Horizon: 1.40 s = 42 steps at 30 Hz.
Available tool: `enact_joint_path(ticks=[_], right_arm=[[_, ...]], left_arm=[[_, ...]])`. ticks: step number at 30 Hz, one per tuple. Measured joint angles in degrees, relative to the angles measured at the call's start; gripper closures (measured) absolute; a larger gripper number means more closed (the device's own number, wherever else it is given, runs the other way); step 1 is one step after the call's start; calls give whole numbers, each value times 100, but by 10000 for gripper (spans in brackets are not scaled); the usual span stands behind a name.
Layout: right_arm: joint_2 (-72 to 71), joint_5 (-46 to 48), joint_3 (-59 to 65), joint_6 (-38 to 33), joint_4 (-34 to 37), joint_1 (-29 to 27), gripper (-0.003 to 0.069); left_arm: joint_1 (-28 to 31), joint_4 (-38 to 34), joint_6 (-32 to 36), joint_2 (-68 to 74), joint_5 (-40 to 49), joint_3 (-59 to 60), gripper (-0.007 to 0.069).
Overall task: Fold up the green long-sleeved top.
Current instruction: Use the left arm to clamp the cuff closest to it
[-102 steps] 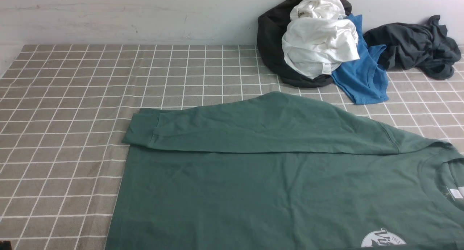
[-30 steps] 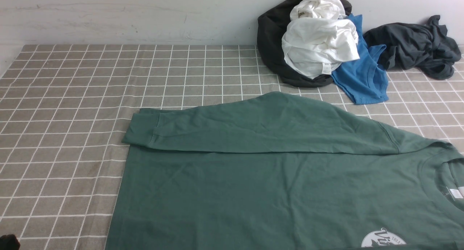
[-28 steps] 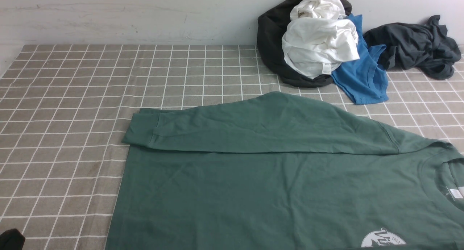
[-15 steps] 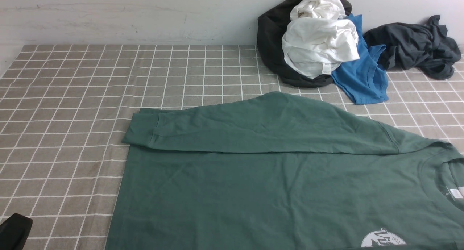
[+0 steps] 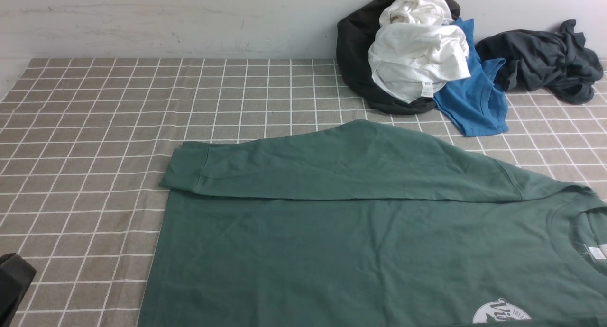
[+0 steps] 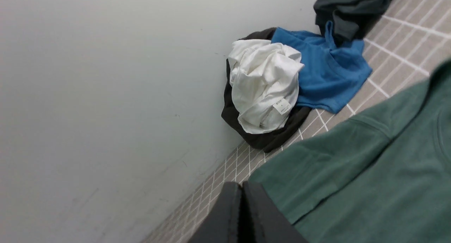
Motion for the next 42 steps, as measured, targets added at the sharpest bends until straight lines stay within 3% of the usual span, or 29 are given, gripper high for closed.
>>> enact_joint_path(ticks=[6,7,10,13,19,26,31,42], right_arm=[[895,384,-1355,-1758,-624,-3,674],[1013,468,-1415,-1868,-681,-3,674],[2187,1692,-2565,-2674,-1228,0,674],[3083,2911,-3327,-2932,-1499,126,674],[4210,4613,-3947,-3005,-1763,775,674],[4891,5832,-3960,-2985,-2685,2020,674],[5001,5943,-3960,-2701,-3284,2301,674],[5023,5753,-3960,-2610,-3419,2320,674]], left_arm=[[1,2100,143,1894,2470,-1531,631],[-5,2176,149,2042,2559,-1580,631],[-249,3259,142,3151,3655,-2186,631],[-753,3630,127,3841,3951,-2318,629],[-1651,3601,142,4711,3965,-2329,574],[-2750,3586,181,5950,3342,-2333,362],[-3174,3586,181,6918,2553,-2346,241],[-3214,3586,181,8652,1575,-2365,219]])
